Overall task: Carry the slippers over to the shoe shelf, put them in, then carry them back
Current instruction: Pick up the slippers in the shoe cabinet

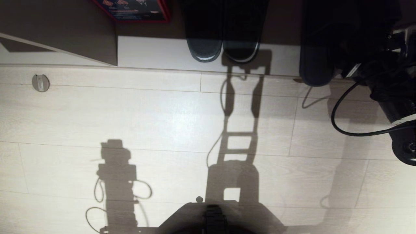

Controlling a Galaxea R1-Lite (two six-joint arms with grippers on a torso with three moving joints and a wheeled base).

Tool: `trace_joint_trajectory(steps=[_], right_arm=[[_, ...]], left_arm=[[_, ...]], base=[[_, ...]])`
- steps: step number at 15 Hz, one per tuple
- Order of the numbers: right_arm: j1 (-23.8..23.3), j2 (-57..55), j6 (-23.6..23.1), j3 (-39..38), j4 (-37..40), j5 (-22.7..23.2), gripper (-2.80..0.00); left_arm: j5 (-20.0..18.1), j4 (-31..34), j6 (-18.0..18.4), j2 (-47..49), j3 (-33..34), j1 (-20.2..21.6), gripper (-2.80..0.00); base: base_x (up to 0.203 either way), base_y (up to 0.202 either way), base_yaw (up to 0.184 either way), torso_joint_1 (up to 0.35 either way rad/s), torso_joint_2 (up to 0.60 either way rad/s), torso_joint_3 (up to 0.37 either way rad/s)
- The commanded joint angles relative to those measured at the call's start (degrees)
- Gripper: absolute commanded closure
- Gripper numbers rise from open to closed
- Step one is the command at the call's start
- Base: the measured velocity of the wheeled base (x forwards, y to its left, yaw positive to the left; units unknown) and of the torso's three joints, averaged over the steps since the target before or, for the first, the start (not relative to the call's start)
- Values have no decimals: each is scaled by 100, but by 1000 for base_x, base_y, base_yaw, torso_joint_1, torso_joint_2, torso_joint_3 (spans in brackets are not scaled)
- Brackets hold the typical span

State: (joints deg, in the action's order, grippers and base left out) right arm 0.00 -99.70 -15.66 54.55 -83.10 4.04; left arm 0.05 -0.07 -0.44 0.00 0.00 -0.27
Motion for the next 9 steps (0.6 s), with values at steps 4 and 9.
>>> trace_joint_trajectory(steps=[4, 9], right_arm=[[132, -923, 246, 1415, -79, -37, -280], [193, -1658, 388, 2463, -74, -61, -280]], left_arm=[[4, -1, -9, 0, 9, 0, 0], [-5, -1, 0, 0, 9, 0, 0]], base=[[0, 0, 0, 0, 0, 0], [0, 0, 0, 0, 0, 0]])
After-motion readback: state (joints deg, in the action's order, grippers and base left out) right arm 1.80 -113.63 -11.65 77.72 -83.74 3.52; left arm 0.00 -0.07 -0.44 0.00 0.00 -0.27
